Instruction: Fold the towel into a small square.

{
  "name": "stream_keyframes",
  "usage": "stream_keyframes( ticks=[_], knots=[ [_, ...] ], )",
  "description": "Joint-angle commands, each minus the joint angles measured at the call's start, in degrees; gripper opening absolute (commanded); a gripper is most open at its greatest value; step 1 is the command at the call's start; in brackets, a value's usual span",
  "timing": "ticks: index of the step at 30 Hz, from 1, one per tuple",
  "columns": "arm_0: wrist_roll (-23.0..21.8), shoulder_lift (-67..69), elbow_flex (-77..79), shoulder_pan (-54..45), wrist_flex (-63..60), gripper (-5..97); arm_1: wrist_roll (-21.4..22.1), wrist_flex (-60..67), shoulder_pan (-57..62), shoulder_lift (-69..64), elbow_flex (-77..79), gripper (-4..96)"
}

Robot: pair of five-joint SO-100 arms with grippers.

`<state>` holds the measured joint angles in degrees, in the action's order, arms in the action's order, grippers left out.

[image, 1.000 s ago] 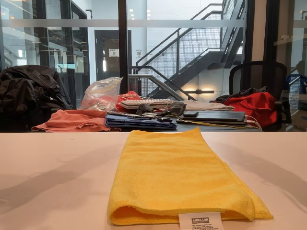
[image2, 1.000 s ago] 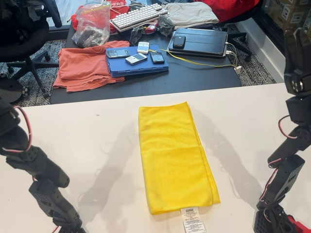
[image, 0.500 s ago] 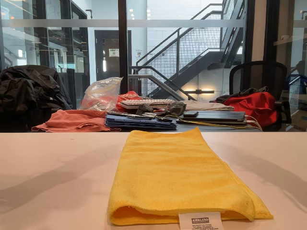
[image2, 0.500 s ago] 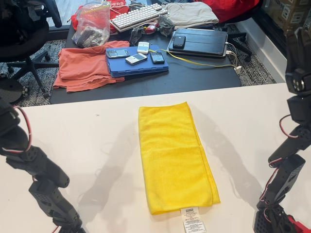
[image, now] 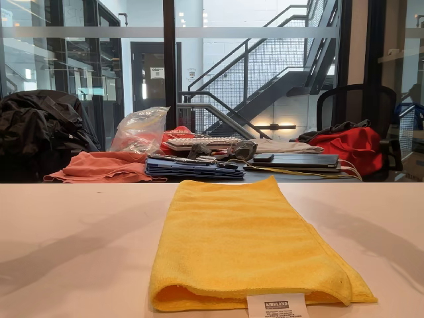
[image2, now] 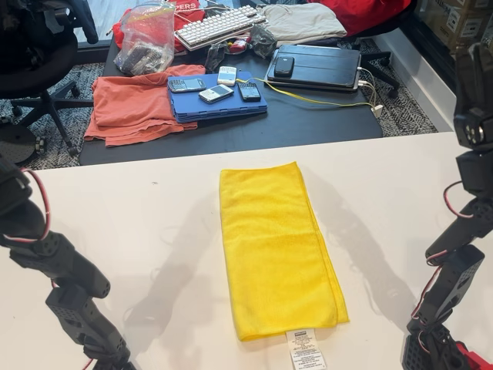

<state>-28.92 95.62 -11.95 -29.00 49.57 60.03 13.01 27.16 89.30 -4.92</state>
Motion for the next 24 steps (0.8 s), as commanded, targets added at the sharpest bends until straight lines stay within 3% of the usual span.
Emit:
stream_keyframes(
  ticks=[1, 7, 11, 15, 19, 24],
  knots=[
    [0.18, 0.18, 0.00, -0.09, -0.18, 19, 0.00, 0.00, 0.09, -2.11, 0.18, 21.8],
    [-0.35, 0.70, 0.26, -0.18, -0.97, 19, -0.18, 0.18, 0.97, -8.35, 0.26, 21.8],
    [0.18, -0.18, 0.70, 0.26, 2.11, 19, -5.98, 1.32, 10.99, -12.04, 0.26, 21.8],
    [0.26, -3.52, 0.79, -0.18, 8.53, 19, -16.96, 9.14, 21.36, -13.27, 0.26, 21.8],
    [0.35, -8.79, 0.70, -0.18, 20.57, 19, -29.18, 24.08, 20.39, -14.15, 1.58, 21.6],
    [0.00, -13.71, 0.18, 0.35, 42.01, 19, -50.36, 53.79, 18.46, -14.06, 3.87, 21.4]
  ],
)
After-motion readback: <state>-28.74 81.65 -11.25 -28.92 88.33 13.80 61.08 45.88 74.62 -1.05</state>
